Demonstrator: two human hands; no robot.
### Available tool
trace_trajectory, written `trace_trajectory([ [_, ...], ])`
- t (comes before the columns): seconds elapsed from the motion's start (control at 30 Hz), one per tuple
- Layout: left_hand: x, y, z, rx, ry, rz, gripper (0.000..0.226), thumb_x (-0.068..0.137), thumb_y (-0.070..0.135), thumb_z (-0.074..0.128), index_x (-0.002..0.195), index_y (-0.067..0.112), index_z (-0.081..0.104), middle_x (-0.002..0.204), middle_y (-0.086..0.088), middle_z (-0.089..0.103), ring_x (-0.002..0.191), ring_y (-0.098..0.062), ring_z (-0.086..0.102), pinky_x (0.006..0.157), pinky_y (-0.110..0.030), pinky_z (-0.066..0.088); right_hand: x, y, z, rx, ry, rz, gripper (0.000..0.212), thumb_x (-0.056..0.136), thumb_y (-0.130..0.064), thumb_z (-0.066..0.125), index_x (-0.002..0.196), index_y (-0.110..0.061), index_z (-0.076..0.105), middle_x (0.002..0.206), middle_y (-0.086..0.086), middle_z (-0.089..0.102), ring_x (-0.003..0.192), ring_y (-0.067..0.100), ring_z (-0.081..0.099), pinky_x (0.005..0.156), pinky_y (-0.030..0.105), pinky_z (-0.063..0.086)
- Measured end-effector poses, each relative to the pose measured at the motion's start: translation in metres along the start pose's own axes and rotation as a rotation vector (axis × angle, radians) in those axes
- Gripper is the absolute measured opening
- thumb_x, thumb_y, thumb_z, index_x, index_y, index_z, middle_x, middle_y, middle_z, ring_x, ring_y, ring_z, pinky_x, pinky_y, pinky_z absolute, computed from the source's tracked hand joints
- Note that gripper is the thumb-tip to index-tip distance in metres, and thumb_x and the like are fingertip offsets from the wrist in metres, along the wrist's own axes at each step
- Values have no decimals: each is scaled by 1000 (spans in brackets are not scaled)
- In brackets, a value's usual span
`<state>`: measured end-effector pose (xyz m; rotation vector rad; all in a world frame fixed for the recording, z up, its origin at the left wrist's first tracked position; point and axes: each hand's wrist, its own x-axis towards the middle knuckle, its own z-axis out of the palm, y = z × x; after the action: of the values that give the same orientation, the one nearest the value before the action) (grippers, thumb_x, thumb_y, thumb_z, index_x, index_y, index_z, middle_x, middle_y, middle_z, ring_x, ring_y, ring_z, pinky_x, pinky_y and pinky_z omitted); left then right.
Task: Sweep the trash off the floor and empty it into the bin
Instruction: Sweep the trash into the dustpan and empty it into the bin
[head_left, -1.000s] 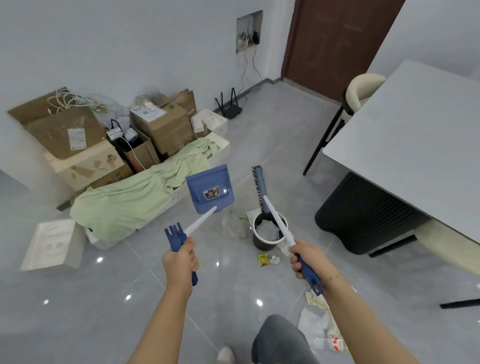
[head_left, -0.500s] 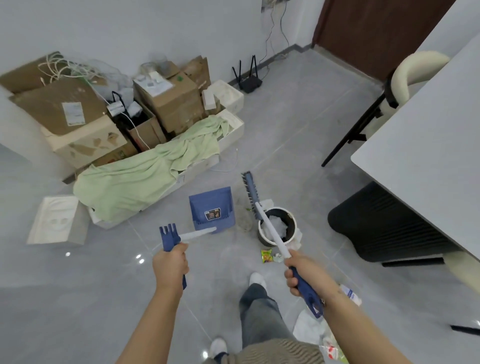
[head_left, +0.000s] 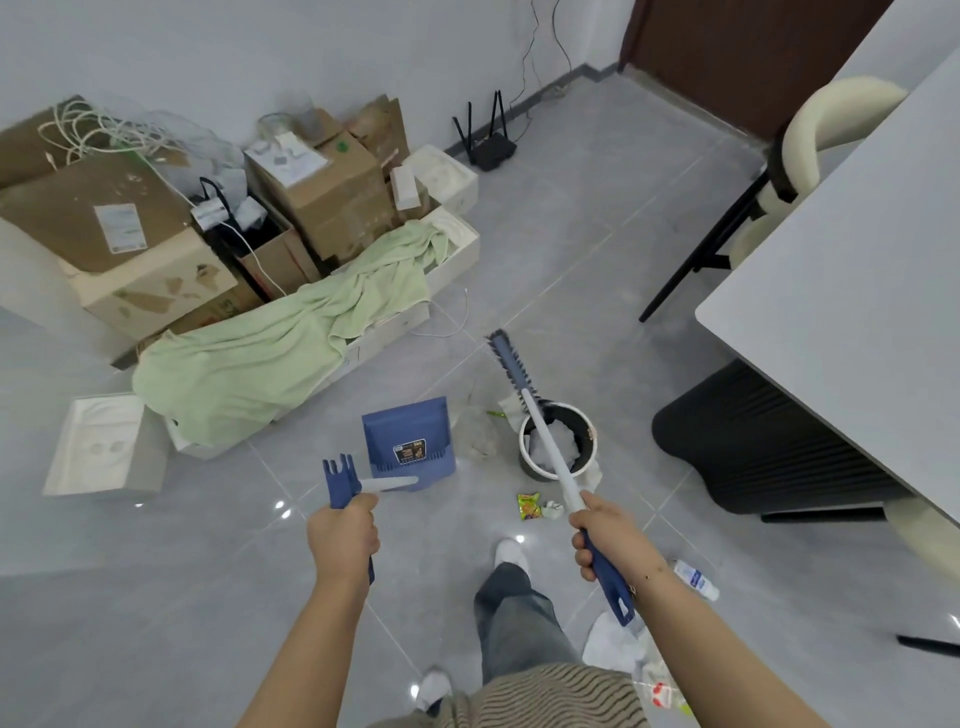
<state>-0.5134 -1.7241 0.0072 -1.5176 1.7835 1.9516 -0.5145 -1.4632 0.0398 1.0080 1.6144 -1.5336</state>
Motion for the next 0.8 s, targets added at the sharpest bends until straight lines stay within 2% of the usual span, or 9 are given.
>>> trace_trajectory([
  [0.07, 1, 2, 4, 13, -2, 0, 24, 85, -4, 55, 71, 14, 46, 58, -3, 33, 30, -2, 29, 34, -11, 24, 8, -8, -3, 16, 10, -13, 29, 94, -3, 36, 118, -14, 47, 58, 7, 40, 40, 13, 37, 37, 19, 33],
  [0.17, 4, 4, 7, 53, 16, 25, 22, 84, -3, 56, 71, 12, 48, 57, -3, 34, 36, -8, 31, 37, -15, 25, 23, -29, -12, 67, 24, -15, 16, 93, -1, 35, 97, -12, 46, 56, 5, 40, 31, 10, 36, 34, 16, 31],
  [0.3, 16, 9, 8, 145, 67, 102, 17, 83, -2, 56, 71, 8, 49, 58, -6, 37, 50, -18, 32, 48, -25, 28, 49, -76, -36, 135, 28, 25, 20, 93, -2, 35, 75, -11, 39, 54, 3, 37, 29, 8, 34, 31, 13, 27],
  [0.4, 28, 17, 9, 218, 82, 134, 19, 80, -1, 57, 66, 8, 47, 60, -6, 38, 55, -20, 33, 52, -27, 28, 69, -117, -48, 164, -4, 63, 20, 95, -4, 33, 76, -11, 38, 53, 1, 37, 25, 5, 34, 29, 11, 27],
  [0.5, 38, 25, 16, 304, 75, 147, 29, 80, 1, 57, 59, 11, 40, 60, -5, 37, 59, -20, 33, 56, -30, 28, 88, -156, -48, 206, -23, 52, 7, 97, -7, 34, 91, -10, 36, 45, 1, 40, 25, 5, 38, 28, 11, 30],
  [0.63, 46, 38, 29, 369, 65, 149, 30, 75, 2, 57, 55, 11, 36, 57, -5, 36, 60, -20, 33, 58, -31, 27, 87, -193, -38, 334, -74, 57, 20, 99, -9, 33, 80, -11, 37, 38, -1, 40, 24, 4, 39, 28, 10, 30],
  [0.8, 52, 43, 34, 405, 92, 134, 12, 55, 18, 52, 54, 11, 42, 54, -7, 38, 57, -21, 36, 56, -34, 31, 59, -204, -34, 361, -89, 55, 23, 98, -8, 35, 76, -13, 38, 38, -3, 40, 26, 4, 38, 28, 12, 30],
])
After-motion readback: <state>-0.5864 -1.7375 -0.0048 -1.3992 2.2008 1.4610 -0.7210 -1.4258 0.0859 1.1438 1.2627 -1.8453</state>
